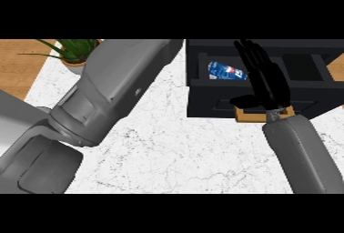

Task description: Pick up the can, place it into the drawer and close the drawer

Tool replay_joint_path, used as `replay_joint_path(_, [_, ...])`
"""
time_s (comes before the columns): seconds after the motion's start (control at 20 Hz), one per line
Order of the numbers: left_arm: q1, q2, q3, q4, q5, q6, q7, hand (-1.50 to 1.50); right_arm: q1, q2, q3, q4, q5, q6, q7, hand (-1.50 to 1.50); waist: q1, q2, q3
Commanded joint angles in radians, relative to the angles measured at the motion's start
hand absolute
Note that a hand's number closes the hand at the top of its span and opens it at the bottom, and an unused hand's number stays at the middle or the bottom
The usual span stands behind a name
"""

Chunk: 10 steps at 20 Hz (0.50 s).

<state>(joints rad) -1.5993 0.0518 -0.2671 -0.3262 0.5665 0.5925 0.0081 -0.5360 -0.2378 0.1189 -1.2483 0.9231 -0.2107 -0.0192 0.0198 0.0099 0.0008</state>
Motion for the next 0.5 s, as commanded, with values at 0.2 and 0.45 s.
replay_joint_path(0.2, [0.073,0.039,-0.017,-0.085,-0.034,0.000,0.054,-1.50,-0.212,0.052,-0.053,0.364,0.116,-0.205,-0.014,-1.50,0.026,-0.004,0.000])
replay_joint_path(0.45, [0.087,0.108,-0.016,-0.138,-0.043,-0.021,0.115,-1.50,-0.348,0.066,-0.112,0.527,0.135,-0.321,-0.007,-1.50,0.038,-0.003,0.000])
